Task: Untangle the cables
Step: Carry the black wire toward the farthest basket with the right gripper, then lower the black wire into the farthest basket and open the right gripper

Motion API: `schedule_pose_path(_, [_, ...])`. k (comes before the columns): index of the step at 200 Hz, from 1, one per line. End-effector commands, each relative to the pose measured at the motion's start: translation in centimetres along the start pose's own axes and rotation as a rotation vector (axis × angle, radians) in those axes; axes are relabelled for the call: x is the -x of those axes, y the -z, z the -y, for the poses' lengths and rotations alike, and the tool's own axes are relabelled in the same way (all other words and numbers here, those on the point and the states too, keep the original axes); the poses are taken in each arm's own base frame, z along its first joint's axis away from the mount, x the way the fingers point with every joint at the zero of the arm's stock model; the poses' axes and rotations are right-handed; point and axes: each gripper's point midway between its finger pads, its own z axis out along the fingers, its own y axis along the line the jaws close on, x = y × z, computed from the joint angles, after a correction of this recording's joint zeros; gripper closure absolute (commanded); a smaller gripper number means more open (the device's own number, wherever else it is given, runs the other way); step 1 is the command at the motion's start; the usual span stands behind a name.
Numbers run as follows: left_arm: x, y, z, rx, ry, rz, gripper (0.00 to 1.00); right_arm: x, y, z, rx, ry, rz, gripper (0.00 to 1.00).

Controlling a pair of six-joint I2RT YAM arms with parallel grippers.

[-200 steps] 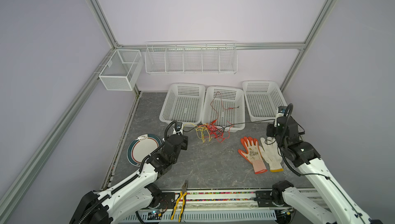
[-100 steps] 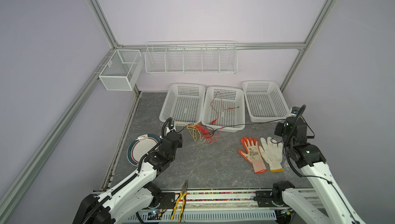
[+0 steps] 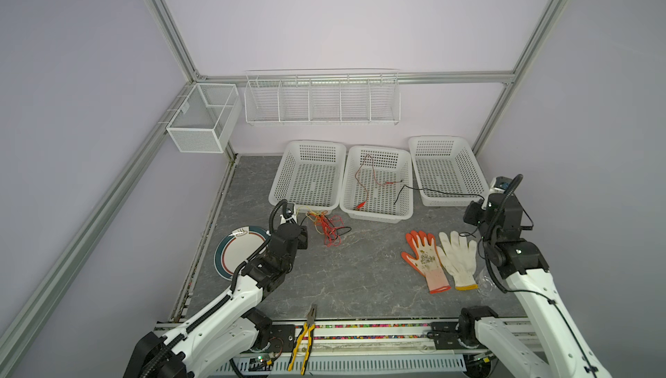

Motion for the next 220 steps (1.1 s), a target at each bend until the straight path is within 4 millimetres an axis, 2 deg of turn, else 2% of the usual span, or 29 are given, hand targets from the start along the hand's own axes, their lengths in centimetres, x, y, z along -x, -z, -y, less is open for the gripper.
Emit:
schedule_pose_path(1, [1.0,0.3,2.6,-0.156,0.004,0.055,1.00,3.8,0.8,-3.3,0.171,0.002,0.091,0.94])
schedule_pose_path(26, [1.6,0.4,4.7,-0.269,0.000,0.081,1.00,7.0,1.2,-5.0,0.246,-0.014,0.158,0.94])
schedule_pose_path(54, [1.9,0.0,5.5,-0.297,0.006,0.087,1.00,12.2,2.1,-6.2,0.292,-0.043,0.296,0.94])
schedule_pose_path(79, [1.7,-0.3,5.9,-0.316,0.007,0.084,1.00,16.1,2.1,-7.1,0.304,-0.053,0.373,0.94])
schedule_pose_path(99, [1.6,-0.5,6.3,-0.331,0.008,0.080,1.00,18.3,1.8,-7.3,0.291,-0.072,0.420,0.94])
schedule_pose_path(121, [1.4,-0.7,6.5,-0.340,0.009,0.077,1.00,19.9,1.5,-7.1,0.261,-0.093,0.461,0.94])
schedule_pose_path(145, [1.3,-0.9,6.7,-0.346,0.008,0.077,1.00,21.2,1.1,-6.7,0.215,-0.097,0.488,0.94])
schedule_pose_path(166, [1.3,-1.1,7.0,-0.355,0.005,0.077,1.00,21.4,0.0,-6.0,0.139,-0.086,0.480,0.94])
schedule_pose_path(194, [1.1,-1.3,7.3,-0.365,0.006,0.069,1.00,20.4,-1.9,-5.4,0.067,-0.063,0.438,0.94])
schedule_pose_path(220, [1.1,-1.4,7.4,-0.368,0.007,0.065,1.00,18.1,-4.0,-5.9,0.058,-0.033,0.374,0.94])
